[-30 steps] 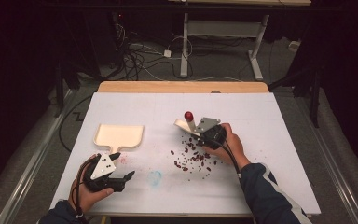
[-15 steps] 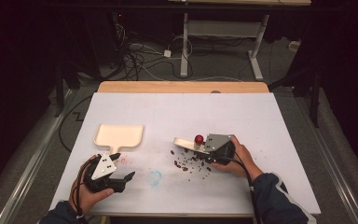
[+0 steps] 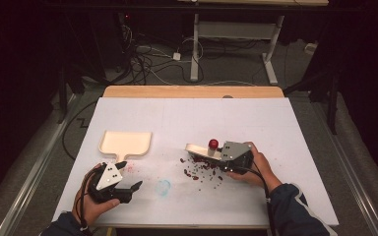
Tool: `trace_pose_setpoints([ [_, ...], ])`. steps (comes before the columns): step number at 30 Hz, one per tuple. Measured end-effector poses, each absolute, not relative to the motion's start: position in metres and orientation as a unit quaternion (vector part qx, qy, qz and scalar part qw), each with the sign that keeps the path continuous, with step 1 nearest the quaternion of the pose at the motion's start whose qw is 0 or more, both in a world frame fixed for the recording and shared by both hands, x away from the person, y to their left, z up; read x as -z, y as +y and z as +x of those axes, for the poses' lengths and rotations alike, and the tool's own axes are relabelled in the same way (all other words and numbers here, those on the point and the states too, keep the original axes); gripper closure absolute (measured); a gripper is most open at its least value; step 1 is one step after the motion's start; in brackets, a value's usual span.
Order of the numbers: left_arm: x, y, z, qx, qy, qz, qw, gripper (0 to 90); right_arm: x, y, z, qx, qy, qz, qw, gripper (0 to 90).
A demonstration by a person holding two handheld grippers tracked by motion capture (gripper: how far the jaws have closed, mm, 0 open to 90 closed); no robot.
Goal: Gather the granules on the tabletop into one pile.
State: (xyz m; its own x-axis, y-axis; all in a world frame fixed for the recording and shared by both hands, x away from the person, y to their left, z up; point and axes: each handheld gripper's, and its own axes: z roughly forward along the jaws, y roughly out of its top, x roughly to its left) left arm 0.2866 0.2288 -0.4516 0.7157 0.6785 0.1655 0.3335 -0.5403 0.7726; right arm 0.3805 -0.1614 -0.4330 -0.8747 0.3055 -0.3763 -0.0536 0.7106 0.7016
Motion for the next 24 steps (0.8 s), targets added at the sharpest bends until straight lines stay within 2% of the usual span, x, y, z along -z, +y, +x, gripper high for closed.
trace_pose_setpoints([
  [3, 0.451, 0.229, 0.286, -0.231, 0.299, 0.846, 0.376, 19.2, 0.422, -0.167, 0.378, -0.401, 0.879, 0.087, 0.242, 67.0],
  [10, 0.449, 0.23, 0.285, -0.237, 0.299, 0.843, 0.38, 19.2, 0.395, -0.165, 0.355, -0.434, 0.871, 0.118, 0.198, 67.0],
  [11, 0.449, 0.23, 0.285, -0.238, 0.3, 0.842, 0.38, 19.2, 0.39, -0.161, 0.346, -0.44, 0.872, 0.126, 0.172, 67.0],
  [13, 0.449, 0.23, 0.285, -0.239, 0.301, 0.841, 0.381, 19.2, 0.388, -0.158, 0.341, -0.442, 0.873, 0.129, 0.161, 67.0],
  [20, 0.448, 0.232, 0.284, -0.238, 0.3, 0.838, 0.389, 19.2, 0.4, -0.134, 0.31, -0.423, 0.896, 0.12, 0.061, 67.0],
  [24, 0.447, 0.232, 0.284, -0.238, 0.301, 0.837, 0.389, 19.2, 0.413, -0.123, 0.308, -0.404, 0.906, 0.12, 0.043, 67.0],
])
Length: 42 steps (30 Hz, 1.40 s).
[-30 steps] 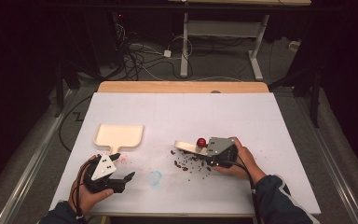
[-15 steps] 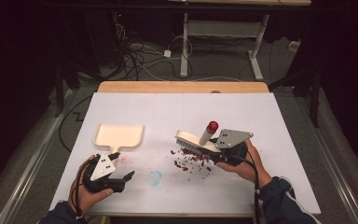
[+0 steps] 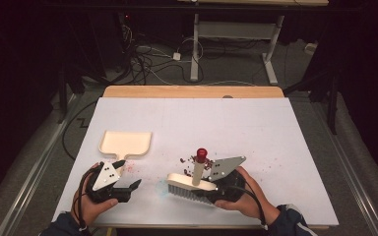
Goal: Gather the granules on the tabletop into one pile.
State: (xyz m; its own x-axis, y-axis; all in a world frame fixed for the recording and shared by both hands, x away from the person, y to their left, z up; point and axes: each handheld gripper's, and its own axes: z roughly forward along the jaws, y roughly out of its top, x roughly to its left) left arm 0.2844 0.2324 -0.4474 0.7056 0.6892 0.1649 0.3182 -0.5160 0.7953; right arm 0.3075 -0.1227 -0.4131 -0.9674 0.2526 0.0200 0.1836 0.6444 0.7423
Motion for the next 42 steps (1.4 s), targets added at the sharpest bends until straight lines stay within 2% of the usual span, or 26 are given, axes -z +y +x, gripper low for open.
trace_pose_setpoints([
  [4, 0.447, 0.233, 0.286, -0.235, 0.303, 0.836, 0.392, 19.2, 0.425, -0.117, 0.315, -0.413, 0.899, 0.144, 0.039, 67.0],
  [9, 0.448, 0.233, 0.286, -0.233, 0.301, 0.838, 0.391, 19.2, 0.433, -0.116, 0.329, -0.414, 0.888, 0.183, 0.083, 67.0],
  [11, 0.448, 0.233, 0.286, -0.23, 0.302, 0.836, 0.395, 19.3, 0.435, -0.116, 0.335, -0.419, 0.879, 0.21, 0.087, 67.0],
  [12, 0.448, 0.233, 0.286, -0.229, 0.302, 0.837, 0.394, 19.3, 0.437, -0.118, 0.341, -0.42, 0.87, 0.234, 0.107, 66.9],
  [16, 0.448, 0.233, 0.286, -0.225, 0.303, 0.836, 0.399, 19.3, 0.438, -0.124, 0.35, -0.428, 0.857, 0.265, 0.112, 66.9],
  [17, 0.448, 0.233, 0.286, -0.226, 0.302, 0.837, 0.397, 19.2, 0.437, -0.127, 0.352, -0.423, 0.85, 0.284, 0.131, 66.9],
  [23, 0.447, 0.231, 0.284, -0.226, 0.292, 0.841, 0.395, 19.3, 0.436, -0.133, 0.356, -0.416, 0.848, 0.293, 0.15, 66.9],
  [35, 0.447, 0.233, 0.286, -0.223, 0.301, 0.84, 0.394, 19.3, 0.414, -0.138, 0.356, -0.434, 0.838, 0.281, 0.173, 67.0],
  [42, 0.45, 0.233, 0.289, -0.218, 0.302, 0.843, 0.389, 19.3, 0.392, -0.127, 0.392, -0.422, 0.843, 0.259, 0.209, 67.0],
])
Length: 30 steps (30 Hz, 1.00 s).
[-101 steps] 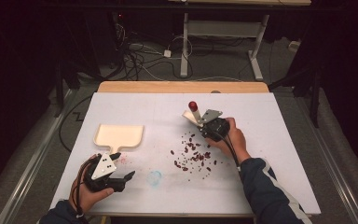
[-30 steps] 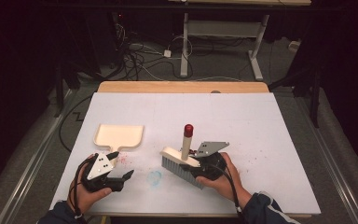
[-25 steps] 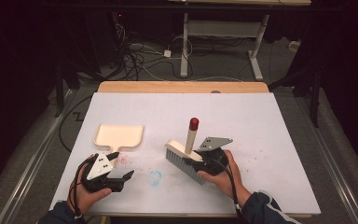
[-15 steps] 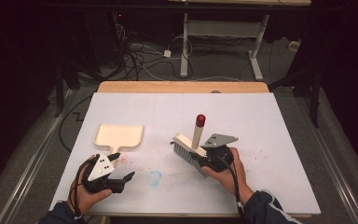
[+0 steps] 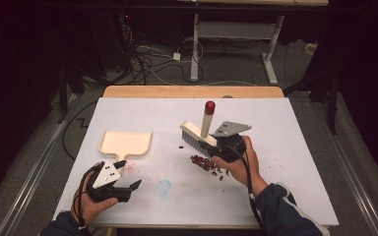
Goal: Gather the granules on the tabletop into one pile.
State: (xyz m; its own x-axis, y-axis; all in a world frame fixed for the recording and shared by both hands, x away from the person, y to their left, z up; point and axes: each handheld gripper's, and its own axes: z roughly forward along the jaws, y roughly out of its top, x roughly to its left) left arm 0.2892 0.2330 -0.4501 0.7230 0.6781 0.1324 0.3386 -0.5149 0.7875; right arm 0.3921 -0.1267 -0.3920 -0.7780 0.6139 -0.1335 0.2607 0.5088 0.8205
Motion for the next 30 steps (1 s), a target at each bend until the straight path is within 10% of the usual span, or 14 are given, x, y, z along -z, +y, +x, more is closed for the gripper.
trace_pose_setpoints([
  [10, 0.452, 0.233, 0.289, -0.213, 0.298, 0.847, 0.385, 19.4, 0.412, -0.09, 0.441, -0.383, 0.883, 0.156, 0.223, 67.0],
  [30, 0.454, 0.23, 0.289, -0.204, 0.294, 0.853, 0.38, 19.4, 0.416, -0.111, 0.42, -0.331, 0.921, 0.043, 0.2, 67.0],
])
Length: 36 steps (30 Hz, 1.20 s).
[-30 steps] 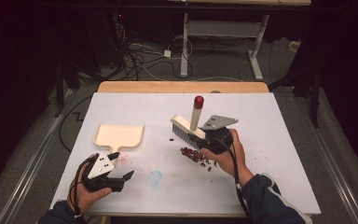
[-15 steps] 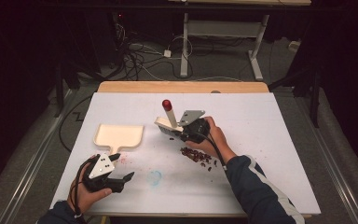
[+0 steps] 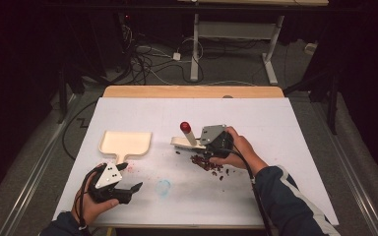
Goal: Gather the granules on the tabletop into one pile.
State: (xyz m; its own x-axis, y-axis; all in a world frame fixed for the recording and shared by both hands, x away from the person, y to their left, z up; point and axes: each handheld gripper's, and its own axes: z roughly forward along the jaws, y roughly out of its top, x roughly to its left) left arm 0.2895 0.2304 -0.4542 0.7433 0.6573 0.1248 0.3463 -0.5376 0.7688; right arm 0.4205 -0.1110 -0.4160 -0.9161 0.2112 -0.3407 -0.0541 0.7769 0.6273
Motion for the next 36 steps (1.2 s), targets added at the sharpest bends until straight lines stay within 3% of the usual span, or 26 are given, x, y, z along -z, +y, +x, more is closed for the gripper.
trace_pose_setpoints([
  [5, 0.454, 0.23, 0.29, -0.203, 0.297, 0.852, 0.381, 19.4, 0.406, -0.106, 0.417, -0.375, 0.9, 0.114, 0.188, 67.0],
  [13, 0.453, 0.231, 0.29, -0.207, 0.299, 0.849, 0.383, 20.0, 0.409, -0.056, 0.391, -0.442, 0.847, 0.26, 0.142, 67.0],
  [20, 0.451, 0.234, 0.288, -0.209, 0.3, 0.846, 0.388, 20.1, 0.437, -0.025, 0.389, -0.428, 0.813, 0.361, 0.163, 67.0],
  [23, 0.451, 0.234, 0.288, -0.213, 0.303, 0.845, 0.386, 20.1, 0.441, -0.033, 0.393, -0.425, 0.795, 0.394, 0.182, 67.0],
  [36, 0.45, 0.231, 0.287, -0.213, 0.301, 0.847, 0.382, 20.5, 0.44, -0.099, 0.37, -0.414, 0.769, 0.454, 0.173, 67.0],
])
